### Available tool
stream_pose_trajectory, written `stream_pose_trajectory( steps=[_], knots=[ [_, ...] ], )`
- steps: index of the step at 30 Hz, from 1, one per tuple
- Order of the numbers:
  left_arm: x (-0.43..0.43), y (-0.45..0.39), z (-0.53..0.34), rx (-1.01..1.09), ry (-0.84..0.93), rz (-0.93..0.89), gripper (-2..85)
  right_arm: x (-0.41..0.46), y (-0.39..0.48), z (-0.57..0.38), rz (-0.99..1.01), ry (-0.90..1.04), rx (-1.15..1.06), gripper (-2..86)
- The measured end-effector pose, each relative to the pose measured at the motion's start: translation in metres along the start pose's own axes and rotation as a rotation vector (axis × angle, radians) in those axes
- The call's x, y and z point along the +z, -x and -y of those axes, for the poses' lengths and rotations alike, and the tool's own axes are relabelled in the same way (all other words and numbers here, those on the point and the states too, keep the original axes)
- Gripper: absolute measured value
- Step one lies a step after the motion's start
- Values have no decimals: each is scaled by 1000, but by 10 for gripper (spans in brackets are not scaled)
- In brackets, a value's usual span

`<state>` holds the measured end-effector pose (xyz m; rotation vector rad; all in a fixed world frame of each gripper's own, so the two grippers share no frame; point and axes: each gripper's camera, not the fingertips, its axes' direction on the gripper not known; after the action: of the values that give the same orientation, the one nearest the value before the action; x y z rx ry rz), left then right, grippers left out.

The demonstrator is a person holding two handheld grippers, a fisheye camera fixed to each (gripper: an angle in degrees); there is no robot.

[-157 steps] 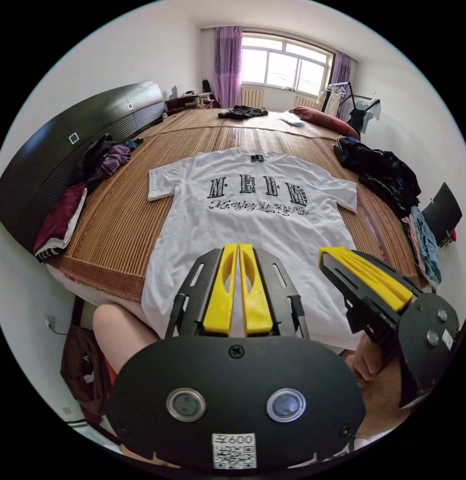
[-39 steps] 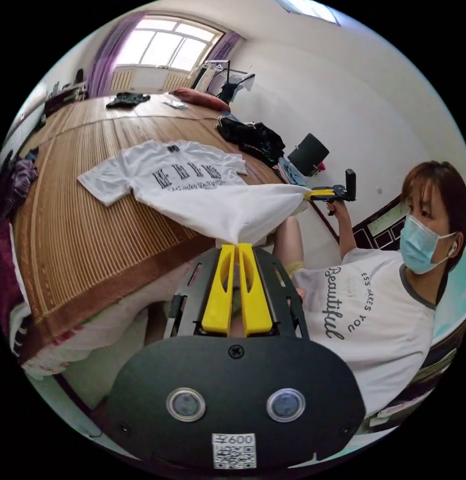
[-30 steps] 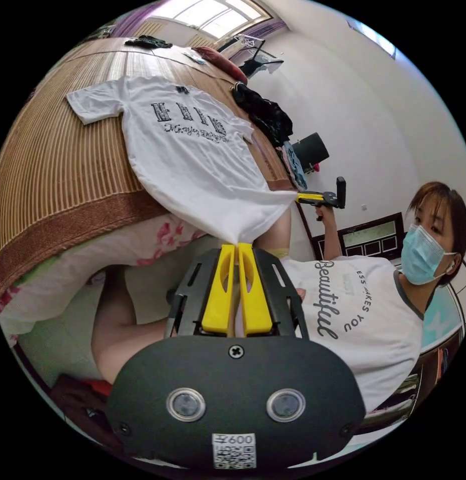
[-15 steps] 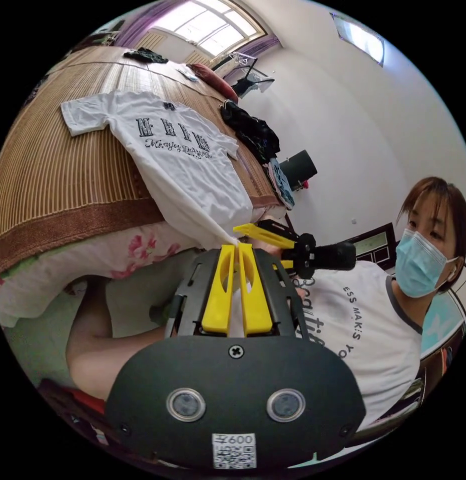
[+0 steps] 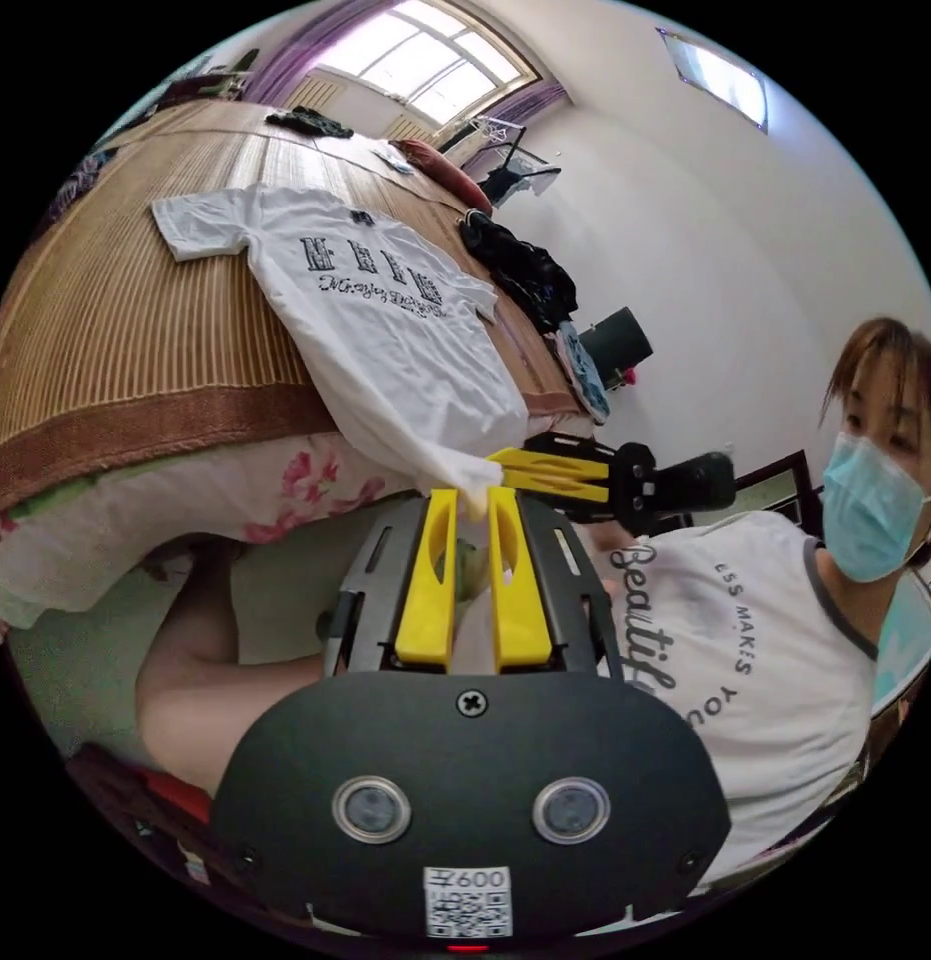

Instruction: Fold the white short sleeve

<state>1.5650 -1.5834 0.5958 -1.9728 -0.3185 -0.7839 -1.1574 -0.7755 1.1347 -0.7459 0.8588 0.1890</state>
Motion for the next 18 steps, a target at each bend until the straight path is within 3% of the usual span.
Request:
stream_pose_trajectory(
  steps=[3,5,12,18],
  knots=[
    [38,-63,-45,103,-70,424,99,-2,-24,-16,83,-13,86,-8],
    [72,-97,-66,148,-99,587,147,-3,-37,-24,122,-12,122,-8],
    [214,-134,-113,161,-190,726,179,-11,-67,-50,132,-23,149,-9],
    [275,-134,-140,201,-231,918,135,-17,-86,-72,81,-20,166,-9]
  ],
)
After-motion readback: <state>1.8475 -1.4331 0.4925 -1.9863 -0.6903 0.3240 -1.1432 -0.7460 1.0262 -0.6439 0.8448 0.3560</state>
